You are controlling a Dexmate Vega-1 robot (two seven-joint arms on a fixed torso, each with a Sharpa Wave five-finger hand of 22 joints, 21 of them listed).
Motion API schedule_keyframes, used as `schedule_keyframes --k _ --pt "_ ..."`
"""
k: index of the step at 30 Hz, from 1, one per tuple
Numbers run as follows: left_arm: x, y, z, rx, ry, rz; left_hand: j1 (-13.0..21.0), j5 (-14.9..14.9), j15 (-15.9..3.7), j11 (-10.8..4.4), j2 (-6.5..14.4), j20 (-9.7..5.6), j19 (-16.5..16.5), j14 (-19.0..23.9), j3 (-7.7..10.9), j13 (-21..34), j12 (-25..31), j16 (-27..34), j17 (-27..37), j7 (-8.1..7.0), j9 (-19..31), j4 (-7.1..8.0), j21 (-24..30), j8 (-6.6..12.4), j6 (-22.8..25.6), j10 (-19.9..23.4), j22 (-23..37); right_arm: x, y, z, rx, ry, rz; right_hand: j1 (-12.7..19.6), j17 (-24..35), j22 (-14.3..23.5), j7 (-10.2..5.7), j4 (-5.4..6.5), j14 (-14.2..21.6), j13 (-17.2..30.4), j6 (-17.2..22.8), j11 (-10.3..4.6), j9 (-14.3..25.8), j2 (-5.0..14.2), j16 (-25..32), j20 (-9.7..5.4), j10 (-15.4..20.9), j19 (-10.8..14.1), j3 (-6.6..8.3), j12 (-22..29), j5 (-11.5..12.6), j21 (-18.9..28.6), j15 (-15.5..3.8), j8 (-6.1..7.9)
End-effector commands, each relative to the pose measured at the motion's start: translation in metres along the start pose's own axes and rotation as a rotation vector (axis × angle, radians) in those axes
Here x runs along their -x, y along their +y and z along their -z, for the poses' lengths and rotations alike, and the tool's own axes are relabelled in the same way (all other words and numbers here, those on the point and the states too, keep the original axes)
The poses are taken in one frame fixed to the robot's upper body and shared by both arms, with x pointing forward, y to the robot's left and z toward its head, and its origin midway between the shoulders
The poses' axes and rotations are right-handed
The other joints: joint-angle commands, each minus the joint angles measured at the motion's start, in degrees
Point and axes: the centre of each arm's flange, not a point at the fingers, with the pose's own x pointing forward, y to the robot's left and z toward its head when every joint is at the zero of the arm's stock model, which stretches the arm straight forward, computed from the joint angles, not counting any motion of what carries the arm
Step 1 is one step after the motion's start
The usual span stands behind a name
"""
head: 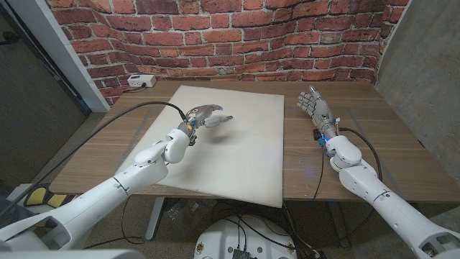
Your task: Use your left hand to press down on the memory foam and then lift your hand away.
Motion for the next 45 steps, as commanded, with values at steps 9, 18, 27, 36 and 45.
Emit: schedule_keyframes --k 9,18,27,36,45 --pt "-0.001 -0.014 -0.006 -0.041 0.012 0.072 0.39 0.11 0.69 -0.31 0.61 4.40 -2.19 -2.92 -0.02 0.29 -1.54 -0.56 0.22 -0.55 0.32 -0.05 -0.61 -1.79 -2.15 -2.52 0.23 -0.003 0.005 -0.003 0.002 0.002 -0.011 -0.32 0.15 0.29 -1.66 -0.07 -0.01 0.16 0.43 -0.21 0.18 0.18 0.04 0.61 -0.10 0.19 -0.23 0.03 0.13 -0.35 -0.03 0.11" --pt "-0.004 -0.024 -0.014 -0.117 0.015 0.089 0.39 0.09 0.48 -0.43 0.70 4.74 -2.25 -3.18 -0.07 0.32 -1.70 -0.48 0.25 -1.05 0.34 -0.01 -0.51 -2.14 -2.83 -3.05 0.27 -0.003 0.002 -0.001 0.001 0.011 -0.014 -0.35 0.15 0.30 -1.84 -0.11 0.22 0.16 0.70 -0.23 0.19 0.25 0.10 0.51 0.22 0.49 -0.25 0.14 0.13 -0.41 -0.14 0.20" --pt "-0.007 -0.032 -0.018 -0.133 0.017 0.108 0.53 0.09 0.38 -0.84 0.90 4.99 -2.05 -3.67 -0.03 0.36 -1.89 -0.46 0.27 -1.36 0.37 -0.02 -0.32 -2.68 -4.12 -3.80 0.30 -0.001 -0.001 0.001 0.004 0.018 -0.010 -0.29 0.13 0.31 -1.80 -0.19 0.33 0.16 0.74 -0.22 0.20 0.33 0.11 0.41 0.29 0.70 -0.23 0.16 0.14 -0.48 -0.14 0.19" --pt "-0.010 -0.037 -0.018 -0.138 0.013 0.131 0.73 0.12 0.33 -0.93 1.12 4.94 -2.00 -3.73 0.07 0.39 -1.81 -0.36 0.27 -1.62 0.40 -0.07 -0.24 -2.69 -4.20 -3.81 0.31 -0.001 -0.001 0.001 0.020 0.023 -0.013 -0.26 0.13 0.32 -1.83 -0.24 0.40 0.17 0.75 -0.21 0.21 0.48 0.10 0.45 0.34 0.76 -0.20 0.17 0.16 -0.64 -0.11 0.18" --pt "-0.013 -0.039 -0.016 -0.111 0.002 0.148 0.95 0.15 0.22 -0.89 1.34 4.78 -1.91 -3.73 0.17 0.41 -1.76 -0.26 0.27 -1.82 0.42 -0.14 -0.15 -2.77 -4.46 -3.90 0.32 -0.002 -0.001 0.001 0.020 0.026 -0.011 -0.31 0.14 0.32 -1.81 -0.27 0.43 0.17 0.82 -0.31 0.22 0.53 0.07 0.47 0.47 0.80 -0.23 0.21 0.15 -0.80 -0.12 0.19"
